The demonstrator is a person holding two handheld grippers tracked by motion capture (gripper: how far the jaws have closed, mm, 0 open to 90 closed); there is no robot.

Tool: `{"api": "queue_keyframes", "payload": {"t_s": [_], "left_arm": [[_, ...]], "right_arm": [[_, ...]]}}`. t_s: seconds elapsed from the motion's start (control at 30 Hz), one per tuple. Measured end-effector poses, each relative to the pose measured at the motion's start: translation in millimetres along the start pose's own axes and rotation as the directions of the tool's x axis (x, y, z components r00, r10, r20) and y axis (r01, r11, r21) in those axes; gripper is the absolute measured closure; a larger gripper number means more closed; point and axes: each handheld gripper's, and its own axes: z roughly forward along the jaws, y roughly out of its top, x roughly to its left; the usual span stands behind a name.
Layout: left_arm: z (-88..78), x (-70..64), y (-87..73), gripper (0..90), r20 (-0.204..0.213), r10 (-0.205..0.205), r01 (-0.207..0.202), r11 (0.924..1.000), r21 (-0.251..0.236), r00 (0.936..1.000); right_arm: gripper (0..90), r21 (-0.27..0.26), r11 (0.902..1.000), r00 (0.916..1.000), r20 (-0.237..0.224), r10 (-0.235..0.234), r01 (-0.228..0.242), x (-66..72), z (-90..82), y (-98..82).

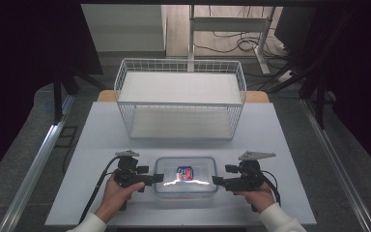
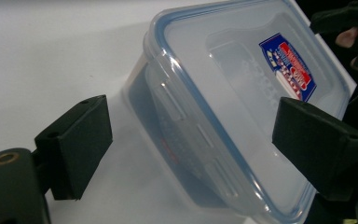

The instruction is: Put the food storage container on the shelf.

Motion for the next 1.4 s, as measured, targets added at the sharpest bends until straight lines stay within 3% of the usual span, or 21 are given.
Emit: {"api": "queue_keyframes", "payload": {"t_s": [0.2, 0.33, 0.37, 0.57, 0.67, 0.7, 0.77, 0.87, 0.9, 1.03, 1.2, 1.3, 1.4], "left_arm": [[5.0, 1.0, -0.8, 13.0, 0.043, -0.015, 0.014, 0.9997, 0.021, 0.999], [6.4, 2.5, -2.2, 15.8, 0.076, -0.036, 0.034, 0.9991, 0.024, 0.9964], [6.6, 3.0, -2.4, 16.2, 0.082, -0.043, 0.041, 0.9988, 0.028, 0.9957], [8.7, 4.3, -3.4, 18.3, 0.112, -0.06, 0.056, 0.9978, 0.035, 0.9919], [9.4, 3.1, -4.1, 21.5, 0.127, -0.068, 0.063, 0.9972, 0.039, 0.9896], [9.5, 2.5, -4.3, 21.5, 0.13, -0.068, 0.063, 0.9972, 0.04, 0.9892], [8.7, 2.6, -4.2, 23.6, 0.128, -0.078, 0.074, 0.9966, 0.038, 0.9887], [7.0, 4.2, -3.8, 26.4, 0.133, -0.089, 0.085, 0.9958, 0.034, 0.987], [6.4, 5.1, -3.9, 28.5, 0.136, -0.098, 0.095, 0.995, 0.033, 0.9858], [3.0, 2.0, -5.0, 31.3, 0.13, -0.087, 0.085, 0.9962, 0.021, 0.9876], [-4.3, -3.1, -7.7, 36.9, 0.123, -0.075, 0.075, 0.9972, 0.004, 0.9896], [-10.3, -5.9, -13.3, 42.6, 0.14, -0.1, 0.105, 0.9941, -0.027, 0.9851], [-13.0, -8.5, -15.5, 44.3, 0.14, -0.09, 0.096, 0.9948, -0.035, 0.9861]], "right_arm": [[16.0, 0.01, 0.998, 0.9963, -0.058, 0.063, -0.063, -4.1, 9.1, 1.0], [13.1, 0.039, 0.993, 0.9885, -0.099, 0.114, -0.111, -7.8, 18.8, 0.3], [12.7, 0.058, 0.9875, 0.9807, -0.122, 0.153, -0.146, -11.0, 25.2, -0.7], [13.3, 0.101, 0.9775, 0.9675, -0.155, 0.2, -0.185, -13.4, 38.8, -2.0], [15.0, 0.108, 0.9681, 0.9573, -0.159, 0.241, -0.226, -15.2, 39.9, -2.3], [15.0, 0.108, 0.9681, 0.9573, -0.159, 0.241, -0.226, -15.2, 39.9, -2.3], [18.8, 0.12, 0.9576, 0.9462, -0.163, 0.279, -0.262, -17.2, 38.5, -2.5], [24.0, 0.12, 0.9548, 0.9435, -0.162, 0.289, -0.272, -17.6, 35.6, -2.0], [33.3, 0.106, 0.9561, 0.9448, -0.158, 0.287, -0.273, -18.6, 30.4, -1.2], [37.6, 0.104, 0.9513, 0.9401, -0.155, 0.304, -0.29, -17.6, 25.0, -1.0], [42.6, 0.084, 0.9556, 0.9432, -0.158, 0.292, -0.282, -14.0, 18.1, -2.2], [46.4, 0.065, 0.9593, 0.947, -0.154, 0.282, -0.275, -8.4, 11.6, -4.4], [47.8, 0.055, 0.9606, 0.9487, -0.151, 0.278, -0.272, -4.9, 8.3, -5.8]]}}
